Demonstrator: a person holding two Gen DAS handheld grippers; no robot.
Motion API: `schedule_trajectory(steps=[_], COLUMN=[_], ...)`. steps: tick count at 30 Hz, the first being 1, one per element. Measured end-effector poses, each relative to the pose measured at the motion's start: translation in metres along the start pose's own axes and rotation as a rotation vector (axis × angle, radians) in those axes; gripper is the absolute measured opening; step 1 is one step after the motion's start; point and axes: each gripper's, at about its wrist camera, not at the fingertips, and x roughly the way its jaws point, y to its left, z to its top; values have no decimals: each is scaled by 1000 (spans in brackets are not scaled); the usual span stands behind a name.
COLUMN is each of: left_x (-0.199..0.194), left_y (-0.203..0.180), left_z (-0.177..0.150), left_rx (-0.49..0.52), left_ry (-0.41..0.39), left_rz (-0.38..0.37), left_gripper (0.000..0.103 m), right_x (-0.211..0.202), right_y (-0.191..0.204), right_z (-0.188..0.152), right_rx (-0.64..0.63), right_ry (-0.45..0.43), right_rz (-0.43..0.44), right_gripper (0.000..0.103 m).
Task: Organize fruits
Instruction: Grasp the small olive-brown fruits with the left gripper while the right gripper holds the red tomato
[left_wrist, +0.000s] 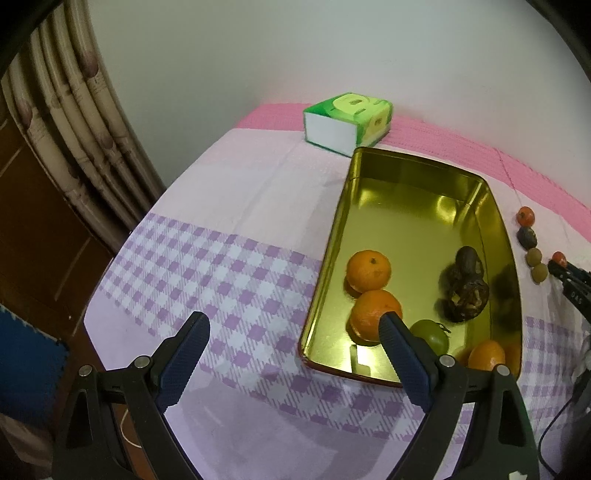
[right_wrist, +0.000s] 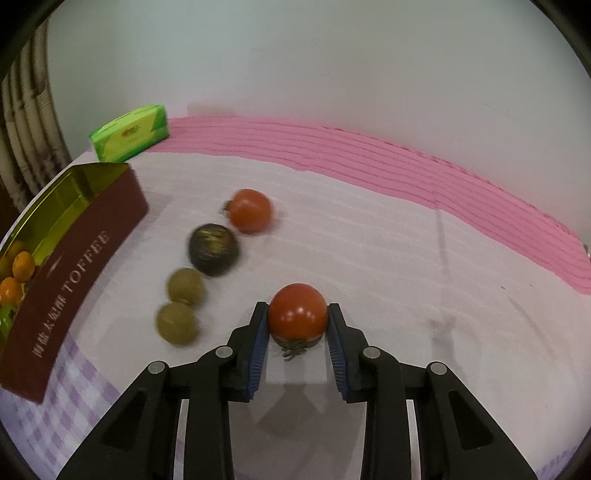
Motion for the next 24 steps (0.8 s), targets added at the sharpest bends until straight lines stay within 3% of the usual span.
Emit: schedule_trajectory(steps=[10, 24], left_x=[-17, -22], left_y=[-42, -173], left_z=[3, 26], left_rx=[64, 207], left_ry=[-12, 7], left_rz=[-88, -298], left_gripper=[91, 91], right_x=[-3, -7], right_y=[-53, -83], right_z=[-8, -17], right_rx=[66, 112], right_ry=[2, 4], right_rz=[-54, -64], right_gripper=[32, 32])
